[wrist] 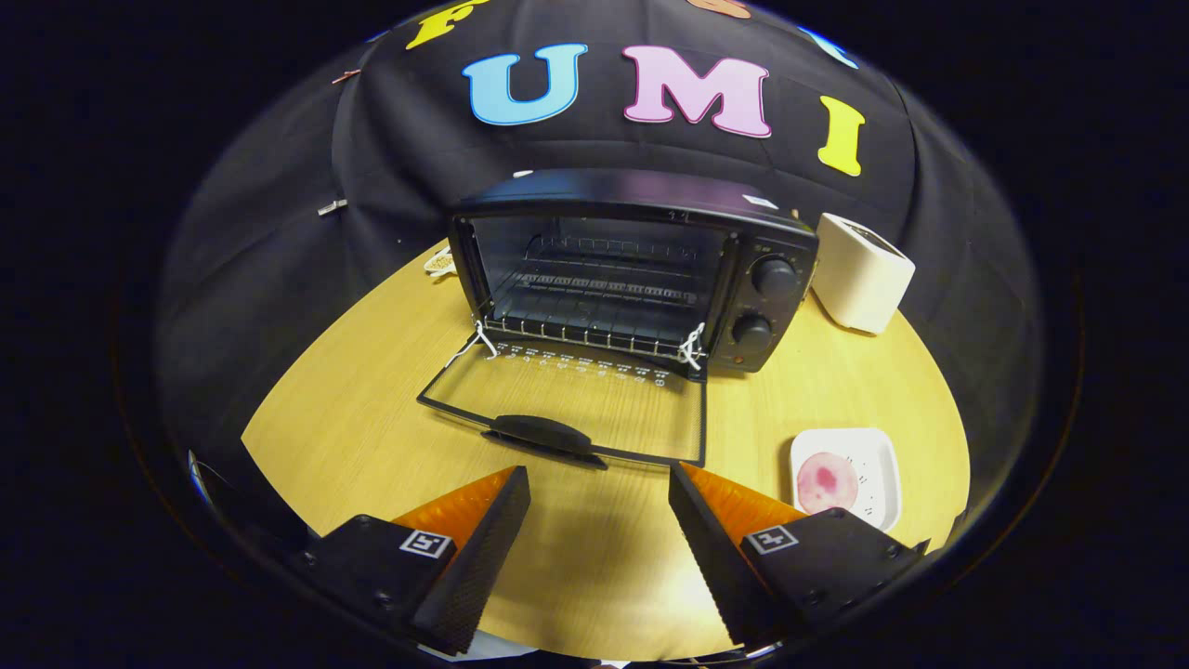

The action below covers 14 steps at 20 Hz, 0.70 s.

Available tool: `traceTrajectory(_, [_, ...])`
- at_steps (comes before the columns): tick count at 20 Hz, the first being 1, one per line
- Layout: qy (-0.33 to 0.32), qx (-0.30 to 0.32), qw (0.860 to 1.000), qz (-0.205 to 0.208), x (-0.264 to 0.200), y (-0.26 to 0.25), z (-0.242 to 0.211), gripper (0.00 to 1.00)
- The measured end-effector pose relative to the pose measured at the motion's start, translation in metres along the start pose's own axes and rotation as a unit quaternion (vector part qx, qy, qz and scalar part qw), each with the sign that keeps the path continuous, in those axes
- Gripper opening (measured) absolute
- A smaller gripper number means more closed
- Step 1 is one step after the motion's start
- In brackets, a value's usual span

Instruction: Open the toaster oven, put the food inside, and close the toaster oven door.

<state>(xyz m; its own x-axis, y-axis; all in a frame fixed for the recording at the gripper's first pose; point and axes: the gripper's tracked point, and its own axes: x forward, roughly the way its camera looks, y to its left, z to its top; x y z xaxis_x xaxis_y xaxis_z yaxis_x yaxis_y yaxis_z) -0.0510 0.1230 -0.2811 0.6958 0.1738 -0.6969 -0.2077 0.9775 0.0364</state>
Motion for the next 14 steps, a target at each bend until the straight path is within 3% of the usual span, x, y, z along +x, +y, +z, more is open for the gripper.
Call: traceTrajectory(14, [0.007, 0.056, 0.998, -0.014, -0.025, -0.167, 0.024, 0.99])
